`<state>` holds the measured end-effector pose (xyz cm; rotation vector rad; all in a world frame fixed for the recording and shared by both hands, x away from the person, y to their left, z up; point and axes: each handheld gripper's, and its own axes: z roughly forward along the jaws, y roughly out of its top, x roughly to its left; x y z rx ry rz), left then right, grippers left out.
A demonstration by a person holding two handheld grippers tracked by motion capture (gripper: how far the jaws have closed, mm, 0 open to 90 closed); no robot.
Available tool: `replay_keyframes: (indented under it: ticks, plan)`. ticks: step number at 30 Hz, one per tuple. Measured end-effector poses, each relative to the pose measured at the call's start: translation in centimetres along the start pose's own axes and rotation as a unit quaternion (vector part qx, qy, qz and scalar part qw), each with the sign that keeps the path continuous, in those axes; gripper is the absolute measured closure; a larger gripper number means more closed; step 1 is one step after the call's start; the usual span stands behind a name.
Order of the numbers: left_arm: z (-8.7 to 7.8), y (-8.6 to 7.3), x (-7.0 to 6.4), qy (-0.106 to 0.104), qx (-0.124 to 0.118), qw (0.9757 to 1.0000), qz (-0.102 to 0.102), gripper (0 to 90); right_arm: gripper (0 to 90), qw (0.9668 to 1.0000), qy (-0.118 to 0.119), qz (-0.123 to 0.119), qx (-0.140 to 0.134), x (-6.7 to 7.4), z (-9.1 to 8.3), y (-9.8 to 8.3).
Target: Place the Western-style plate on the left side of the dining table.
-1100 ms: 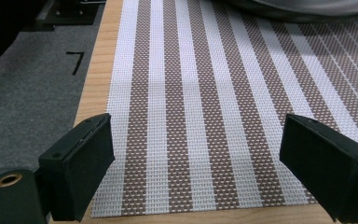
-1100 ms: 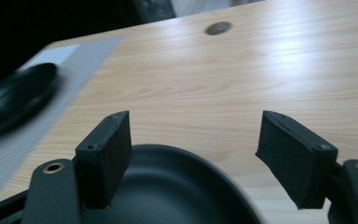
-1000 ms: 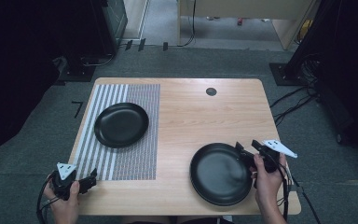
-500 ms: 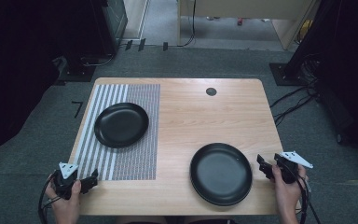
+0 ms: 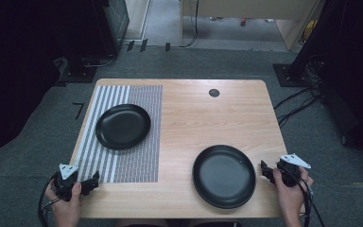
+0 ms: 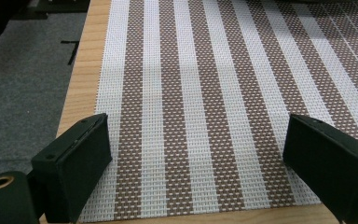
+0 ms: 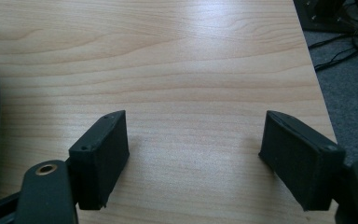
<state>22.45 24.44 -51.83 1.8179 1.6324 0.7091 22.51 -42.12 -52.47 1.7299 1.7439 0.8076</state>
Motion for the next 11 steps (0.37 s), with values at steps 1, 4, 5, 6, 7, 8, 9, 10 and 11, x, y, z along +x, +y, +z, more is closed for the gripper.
replay_keyframes:
  ticks: [1,4,5,6,7,8,9,10,11]
  plan:
    - [0.00,0.00,0.00,0.000,0.000,1.0000,0.000,7.3,19.7,1.0000,0.002,-0.003,0.001,0.04,0.04,0.01]
    - [0.00,0.00,0.00,0.000,0.000,1.0000,0.000,7.3,17.9,1.0000,0.005,-0.005,0.003,0.07,0.08,0.04]
    - [0.00,0.00,0.00,0.000,0.000,1.0000,0.000,7.3,17.5,1.0000,0.005,-0.006,0.004,0.08,0.09,0.05]
    - [0.00,0.00,0.00,0.000,0.000,1.0000,0.000,7.3,17.1,0.9999,0.006,-0.008,0.004,0.07,0.11,0.05]
    - [0.00,0.00,0.01,0.000,0.000,1.0000,0.000,7.3,16.9,0.9999,0.006,-0.007,0.004,0.09,0.11,0.06]
    - [0.00,0.00,0.01,0.000,0.000,1.0000,0.000,7.3,16.7,0.9999,0.007,-0.008,0.004,0.09,0.12,0.06]
    - [0.00,0.00,0.01,-0.001,0.000,1.0000,0.000,7.3,16.6,0.9999,0.007,-0.008,0.005,0.09,0.12,0.06]
    - [0.01,0.01,0.02,-0.001,0.000,1.0000,0.001,7.3,16.4,0.9999,0.007,-0.007,0.005,0.11,0.12,0.06]
    - [0.01,0.01,0.02,-0.001,0.000,1.0000,0.001,7.3,16.2,0.9999,0.007,-0.008,0.005,0.11,0.12,0.07]
